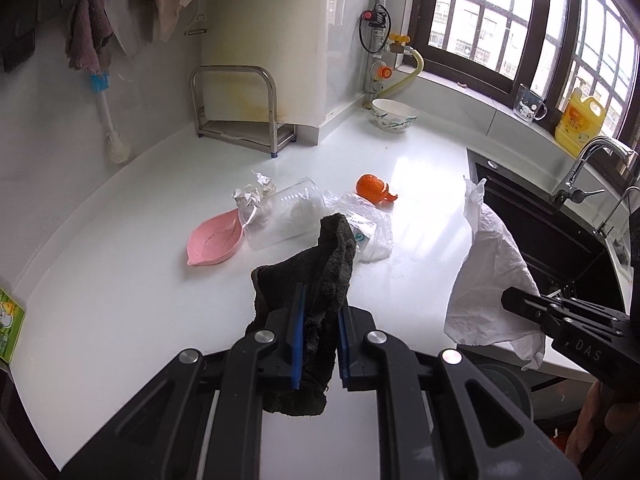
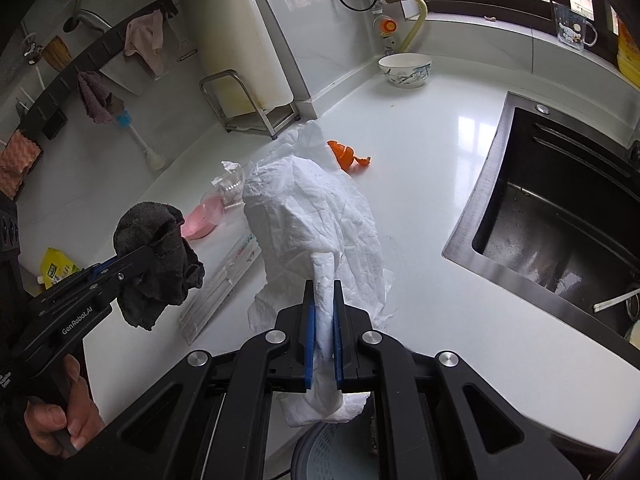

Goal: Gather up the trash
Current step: 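Carry the white sheet and black cloth down into the grey bin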

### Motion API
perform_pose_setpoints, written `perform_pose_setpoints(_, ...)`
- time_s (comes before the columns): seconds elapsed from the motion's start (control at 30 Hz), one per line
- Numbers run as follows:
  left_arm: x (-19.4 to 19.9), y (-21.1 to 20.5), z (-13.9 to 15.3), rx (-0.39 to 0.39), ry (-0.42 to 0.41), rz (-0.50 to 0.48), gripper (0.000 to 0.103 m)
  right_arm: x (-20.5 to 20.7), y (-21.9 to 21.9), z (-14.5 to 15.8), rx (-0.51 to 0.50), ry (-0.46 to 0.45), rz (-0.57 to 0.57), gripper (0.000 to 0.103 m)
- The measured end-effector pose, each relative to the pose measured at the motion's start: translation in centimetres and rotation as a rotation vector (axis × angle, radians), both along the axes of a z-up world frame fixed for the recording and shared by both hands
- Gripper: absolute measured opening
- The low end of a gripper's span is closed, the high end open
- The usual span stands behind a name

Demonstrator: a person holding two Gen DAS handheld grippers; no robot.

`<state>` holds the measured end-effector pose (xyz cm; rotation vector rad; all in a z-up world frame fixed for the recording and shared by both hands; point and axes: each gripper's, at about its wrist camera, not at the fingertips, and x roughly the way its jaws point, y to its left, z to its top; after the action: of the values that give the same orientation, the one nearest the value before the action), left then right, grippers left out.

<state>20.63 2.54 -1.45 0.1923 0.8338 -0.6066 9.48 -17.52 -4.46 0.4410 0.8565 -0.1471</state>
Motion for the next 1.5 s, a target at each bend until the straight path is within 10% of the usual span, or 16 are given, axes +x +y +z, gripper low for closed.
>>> perform_pose_setpoints(0.63,-12.2,-6.7,0.0,0.029,0.032,-0.067,0.013,-11.4,-4.3,-1.4,0.019,0.058,0.043,0.008)
perform_pose_setpoints(1.5,-19.8,-9.6,-9.1,0.103,0.177,0.039,0.013,-16.9,-5.7,-10.5,0.103,0.222,0.218,0.008)
